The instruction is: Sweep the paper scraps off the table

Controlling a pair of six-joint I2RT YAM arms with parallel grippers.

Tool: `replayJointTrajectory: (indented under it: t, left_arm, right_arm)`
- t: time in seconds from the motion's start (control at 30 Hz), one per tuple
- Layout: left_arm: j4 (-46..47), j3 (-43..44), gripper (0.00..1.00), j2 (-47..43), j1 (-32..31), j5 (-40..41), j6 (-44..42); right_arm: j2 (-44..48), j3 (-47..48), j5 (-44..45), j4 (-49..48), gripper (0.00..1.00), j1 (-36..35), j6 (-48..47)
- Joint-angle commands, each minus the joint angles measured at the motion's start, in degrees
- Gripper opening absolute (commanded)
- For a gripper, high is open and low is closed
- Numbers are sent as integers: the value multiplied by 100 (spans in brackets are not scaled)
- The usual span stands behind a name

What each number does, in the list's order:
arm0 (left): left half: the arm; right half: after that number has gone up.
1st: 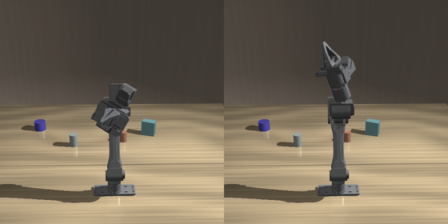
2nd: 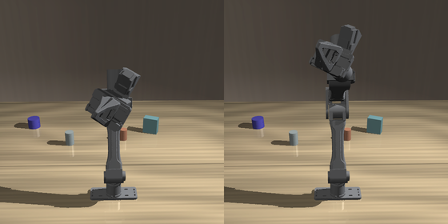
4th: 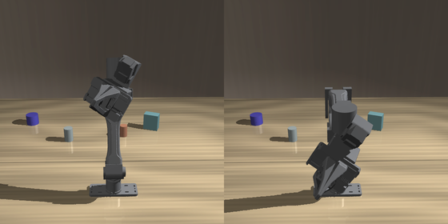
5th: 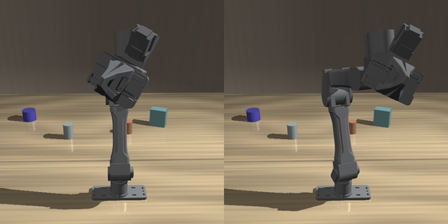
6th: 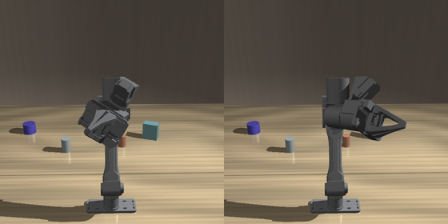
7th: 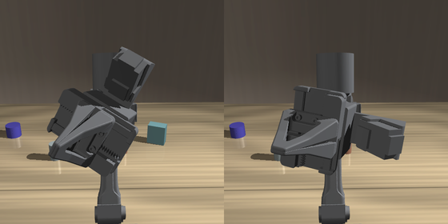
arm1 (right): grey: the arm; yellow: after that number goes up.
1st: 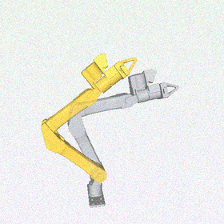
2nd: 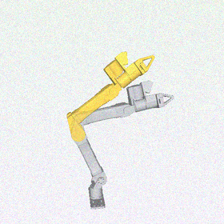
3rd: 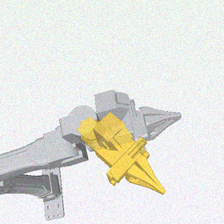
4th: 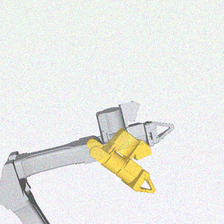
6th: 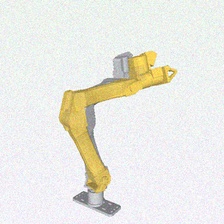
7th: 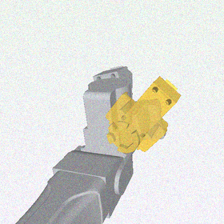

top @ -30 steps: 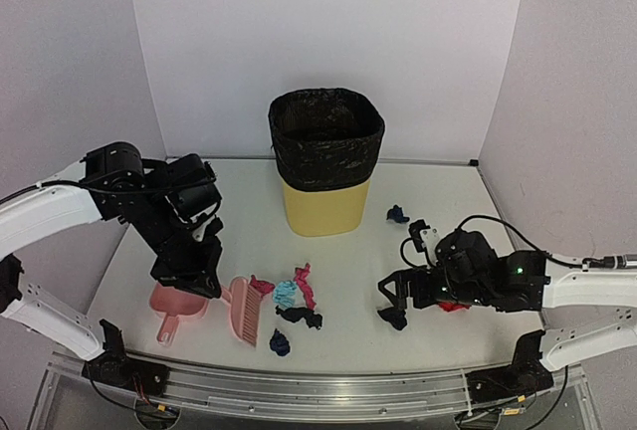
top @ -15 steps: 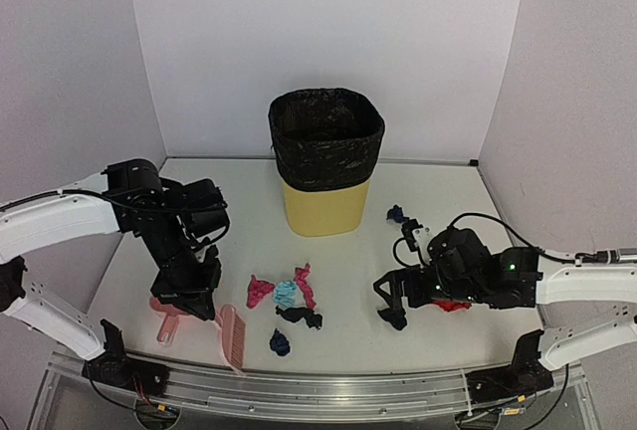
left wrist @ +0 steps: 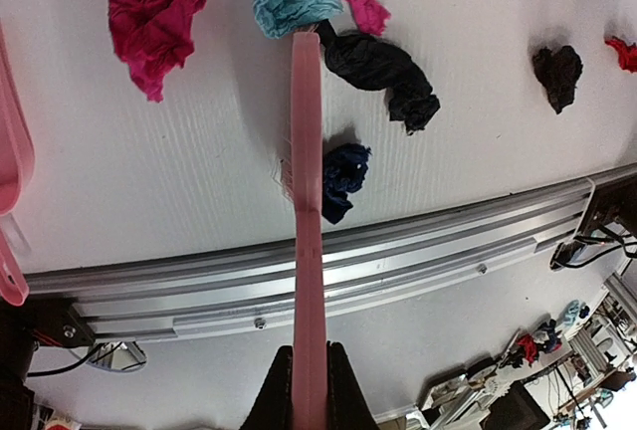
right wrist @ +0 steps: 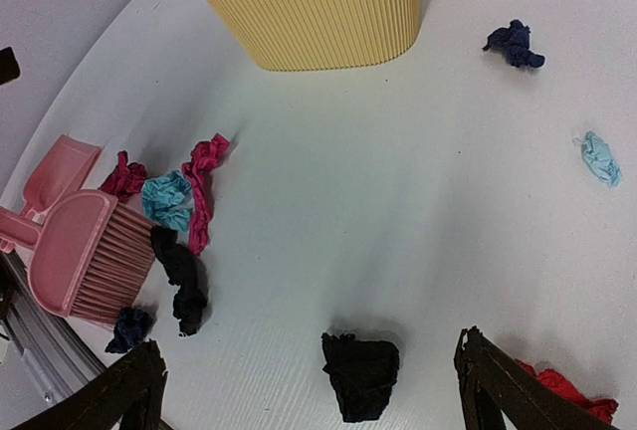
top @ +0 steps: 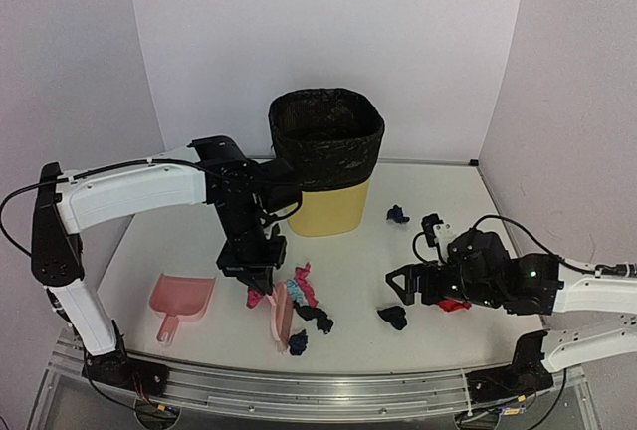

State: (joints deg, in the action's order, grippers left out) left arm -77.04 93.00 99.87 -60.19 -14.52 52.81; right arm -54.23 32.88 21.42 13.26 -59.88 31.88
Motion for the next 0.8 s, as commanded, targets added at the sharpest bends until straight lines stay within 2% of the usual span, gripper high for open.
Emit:
replayJointTrajectory:
  t: [0.0,0.2,0.37,0.5,0.67,0.77]
  left_arm:
    - [127,900,0,548,100,63,-600]
    - [328,1697,0,1141,252,-167,-1110]
    - [-194,2273,0,1202,279,100,-1309]
    - [-68,2004,0,589,279,57,-1348]
    - [-449,1593,0,-229,279,830,-984]
    - [-505,957,0,-782,496,1032,-908]
  right_arm:
    - [284,-174,257,-78,98,-4,249]
    - [577,-308,385,-78,98,0,337]
    - [618,-286,470,-78,98,-1,292]
    - [546,-239,546,-78,98,2,233]
    - [360,-103,587,-79,98,9,104]
    - [210,-13,576,-78,98,3,29]
